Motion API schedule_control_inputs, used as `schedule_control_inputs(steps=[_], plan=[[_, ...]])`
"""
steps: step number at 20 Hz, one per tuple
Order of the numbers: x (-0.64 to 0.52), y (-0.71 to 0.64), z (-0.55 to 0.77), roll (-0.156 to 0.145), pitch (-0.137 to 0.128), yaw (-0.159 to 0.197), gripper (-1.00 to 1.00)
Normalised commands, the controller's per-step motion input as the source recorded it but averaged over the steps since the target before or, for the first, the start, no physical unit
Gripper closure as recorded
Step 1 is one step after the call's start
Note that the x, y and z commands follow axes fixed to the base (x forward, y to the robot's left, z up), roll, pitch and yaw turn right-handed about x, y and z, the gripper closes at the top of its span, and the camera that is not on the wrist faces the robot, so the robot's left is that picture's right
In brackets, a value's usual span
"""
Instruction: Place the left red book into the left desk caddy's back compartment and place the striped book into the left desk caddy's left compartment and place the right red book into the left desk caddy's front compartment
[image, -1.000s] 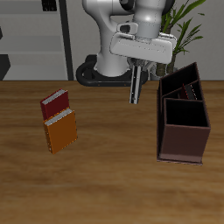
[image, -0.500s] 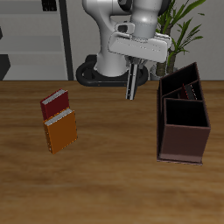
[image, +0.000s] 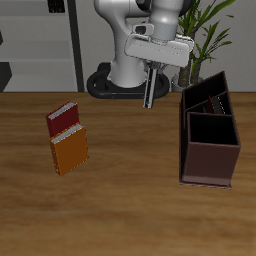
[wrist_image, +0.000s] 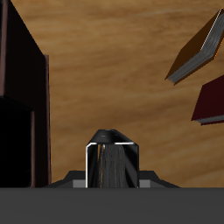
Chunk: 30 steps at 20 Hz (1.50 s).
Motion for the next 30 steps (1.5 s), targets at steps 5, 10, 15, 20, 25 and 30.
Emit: schedule_control_inputs(steps=[5, 10, 15, 20, 25, 30], plan=[[-0.19, 0.06, 0.0, 0.009, -0.005, -0.004, 1.0], [-0.45, 0.1, -0.01, 0.005, -0.003, -0.041, 1.0], [-0.26, 0.08, -0.02, -0.002, -0.007, -0.028, 1.0], [-0.28, 0.14, -0.09, 0.001, 0.031, -0.027, 1.0], [-0.27, 0.27, -0.06, 0.025, 0.011, 0.006, 1.0], [-0.21, 0.37, -0.01, 0.107, 0.014, 0.035, 1.0]])
